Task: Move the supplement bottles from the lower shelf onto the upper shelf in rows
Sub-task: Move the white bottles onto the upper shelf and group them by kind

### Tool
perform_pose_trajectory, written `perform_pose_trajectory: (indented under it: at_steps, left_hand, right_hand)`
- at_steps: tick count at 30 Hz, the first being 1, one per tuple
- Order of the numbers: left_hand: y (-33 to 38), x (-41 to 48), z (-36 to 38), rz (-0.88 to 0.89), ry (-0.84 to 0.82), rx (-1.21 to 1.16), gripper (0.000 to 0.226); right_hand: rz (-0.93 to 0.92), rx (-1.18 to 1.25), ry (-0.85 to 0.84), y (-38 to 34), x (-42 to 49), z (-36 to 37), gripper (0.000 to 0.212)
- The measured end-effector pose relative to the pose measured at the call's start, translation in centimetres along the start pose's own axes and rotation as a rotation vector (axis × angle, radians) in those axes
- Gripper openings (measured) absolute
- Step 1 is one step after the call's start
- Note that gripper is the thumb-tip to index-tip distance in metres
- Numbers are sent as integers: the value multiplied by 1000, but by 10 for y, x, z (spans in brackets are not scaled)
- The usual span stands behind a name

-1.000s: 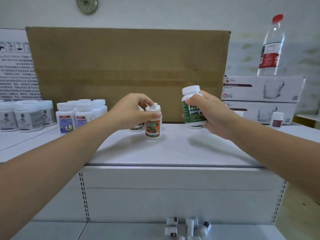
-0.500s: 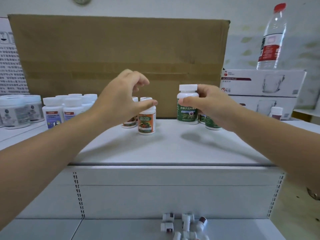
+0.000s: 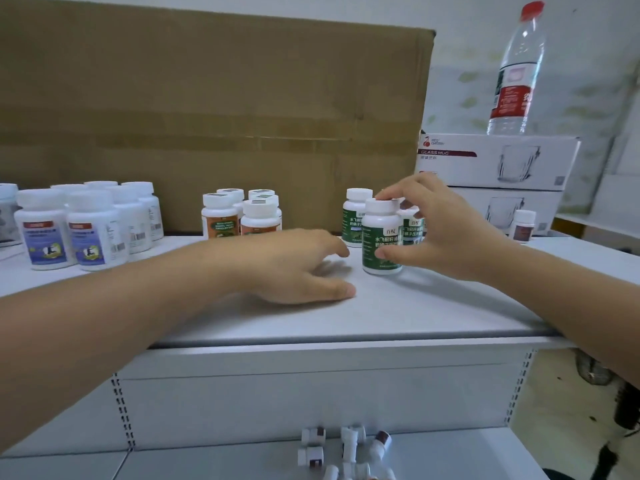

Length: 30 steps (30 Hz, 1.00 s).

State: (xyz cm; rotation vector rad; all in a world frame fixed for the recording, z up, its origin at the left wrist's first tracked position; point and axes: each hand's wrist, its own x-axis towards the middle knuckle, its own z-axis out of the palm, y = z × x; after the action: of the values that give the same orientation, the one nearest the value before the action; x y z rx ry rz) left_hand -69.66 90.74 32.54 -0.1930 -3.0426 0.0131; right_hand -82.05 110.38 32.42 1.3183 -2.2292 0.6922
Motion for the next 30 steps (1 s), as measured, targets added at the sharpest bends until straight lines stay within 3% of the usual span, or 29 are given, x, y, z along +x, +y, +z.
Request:
perform_pose_trajectory:
  at_steps: [4, 13, 26, 30]
  left_hand:
    - [-3, 0, 10, 34, -37, -44, 58]
    - [-4, -3, 9, 28, -47, -91, 57]
    - [0, -8, 6, 28, -10, -109, 46]
    - [0, -11, 3, -3, 31, -106, 44]
  right_hand:
    - [-101, -202, 12, 6, 5, -3, 67]
    - [-145, -488, 18, 8, 33, 13, 68]
    - [-133, -554, 52, 7, 26, 23, 69]
    - [-206, -545, -51, -9, 18, 4, 52]
